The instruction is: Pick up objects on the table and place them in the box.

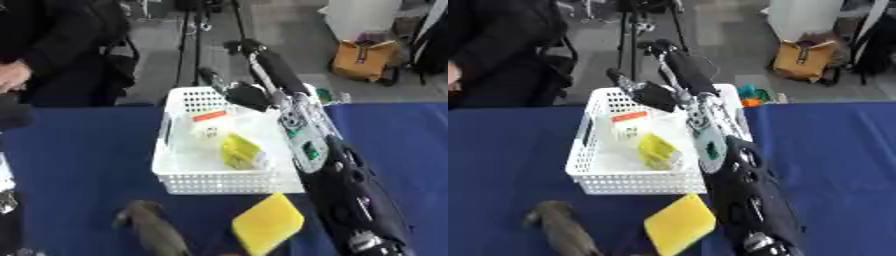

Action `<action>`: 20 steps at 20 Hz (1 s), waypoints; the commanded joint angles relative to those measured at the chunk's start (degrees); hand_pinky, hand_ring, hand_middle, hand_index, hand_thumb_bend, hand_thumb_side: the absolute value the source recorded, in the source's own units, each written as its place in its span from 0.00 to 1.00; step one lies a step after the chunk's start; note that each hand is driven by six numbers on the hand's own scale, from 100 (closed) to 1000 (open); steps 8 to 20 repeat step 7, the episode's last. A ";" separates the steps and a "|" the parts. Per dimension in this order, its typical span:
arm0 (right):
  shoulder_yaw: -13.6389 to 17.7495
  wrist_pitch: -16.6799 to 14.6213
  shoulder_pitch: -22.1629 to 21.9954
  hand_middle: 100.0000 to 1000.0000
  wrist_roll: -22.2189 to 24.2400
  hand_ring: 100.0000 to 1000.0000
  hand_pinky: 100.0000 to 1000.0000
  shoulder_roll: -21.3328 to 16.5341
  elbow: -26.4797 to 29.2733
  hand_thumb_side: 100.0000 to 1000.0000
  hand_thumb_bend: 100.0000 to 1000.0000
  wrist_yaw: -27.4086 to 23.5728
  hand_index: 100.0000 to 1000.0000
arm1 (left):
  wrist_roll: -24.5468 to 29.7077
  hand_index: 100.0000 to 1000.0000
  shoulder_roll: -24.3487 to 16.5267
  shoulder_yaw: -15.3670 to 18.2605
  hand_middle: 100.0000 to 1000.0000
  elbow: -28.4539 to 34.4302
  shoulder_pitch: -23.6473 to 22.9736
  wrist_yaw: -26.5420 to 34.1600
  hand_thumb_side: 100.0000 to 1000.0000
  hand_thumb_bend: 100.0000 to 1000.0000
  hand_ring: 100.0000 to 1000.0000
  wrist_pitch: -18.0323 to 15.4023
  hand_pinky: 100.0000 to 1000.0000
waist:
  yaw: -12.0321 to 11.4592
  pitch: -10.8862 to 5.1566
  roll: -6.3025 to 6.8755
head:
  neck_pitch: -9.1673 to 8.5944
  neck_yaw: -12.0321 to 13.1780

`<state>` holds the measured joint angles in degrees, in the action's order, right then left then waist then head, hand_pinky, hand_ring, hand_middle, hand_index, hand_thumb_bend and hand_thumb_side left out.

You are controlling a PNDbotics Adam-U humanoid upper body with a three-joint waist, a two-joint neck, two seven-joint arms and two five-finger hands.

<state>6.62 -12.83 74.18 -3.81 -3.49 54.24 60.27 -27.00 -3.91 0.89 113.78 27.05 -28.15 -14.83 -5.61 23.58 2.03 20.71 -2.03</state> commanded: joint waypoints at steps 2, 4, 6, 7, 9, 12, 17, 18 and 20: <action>-0.99 0.25 1.60 0.73 -0.37 0.96 0.87 -2.23 5.55 0.98 0.46 -4.09 0.88 | 0.03 0.68 -0.75 0.22 0.59 0.81 0.00 -0.10 0.78 0.00 0.58 0.29 0.57 | 0.54 -2.76 0.44 | 1.00 0.99; -2.03 0.39 1.04 0.73 0.07 0.96 0.87 -3.03 9.16 1.00 0.44 -6.96 0.88 | -0.07 0.68 -0.81 0.37 0.59 0.81 -0.16 -0.17 0.78 0.00 0.58 0.40 0.57 | 0.98 -3.24 0.58 | 1.42 1.85; -3.15 0.66 0.24 0.73 0.93 0.96 0.87 -3.74 12.99 1.00 0.43 -9.91 0.87 | -0.16 0.68 -0.85 0.48 0.59 0.81 -0.28 -0.24 0.78 0.00 0.58 0.51 0.57 | 1.35 -3.58 0.70 | 1.83 2.68; -3.68 0.82 -0.17 0.73 1.51 0.96 0.87 -4.08 14.89 1.00 0.42 -11.30 0.88 | -0.20 0.68 -0.88 0.53 0.59 0.81 -0.32 -0.27 0.78 0.00 0.58 0.55 0.57 | 1.52 -3.74 0.76 | 2.09 3.11; -3.68 0.82 -0.17 0.73 1.51 0.96 0.87 -4.08 14.89 1.00 0.42 -11.30 0.88 | -0.20 0.68 -0.88 0.53 0.59 0.81 -0.32 -0.27 0.78 0.00 0.58 0.55 0.57 | 1.52 -3.74 0.76 | 2.09 3.11; -3.68 0.82 -0.17 0.73 1.51 0.96 0.87 -4.08 14.89 1.00 0.42 -11.30 0.88 | -0.20 0.68 -0.88 0.53 0.59 0.81 -0.32 -0.27 0.78 0.00 0.58 0.55 0.57 | 1.52 -3.74 0.76 | 2.09 3.11; -3.68 0.82 -0.17 0.73 1.51 0.96 0.87 -4.08 14.89 1.00 0.42 -11.30 0.88 | -0.20 0.68 -0.88 0.53 0.59 0.81 -0.32 -0.27 0.78 0.00 0.58 0.55 0.57 | 1.52 -3.74 0.76 | 2.09 3.11; -3.68 0.82 -0.17 0.73 1.51 0.96 0.87 -4.08 14.89 1.00 0.42 -11.30 0.88 | -0.20 0.68 -0.88 0.53 0.59 0.81 -0.32 -0.27 0.78 0.00 0.58 0.55 0.57 | 1.52 -3.74 0.76 | 2.09 3.11; -3.68 0.82 -0.17 0.73 1.51 0.96 0.87 -4.08 14.89 1.00 0.42 -11.30 0.88 | -0.20 0.68 -0.88 0.53 0.59 0.81 -0.32 -0.27 0.78 0.00 0.58 0.55 0.57 | 1.52 -3.74 0.76 | 2.09 3.11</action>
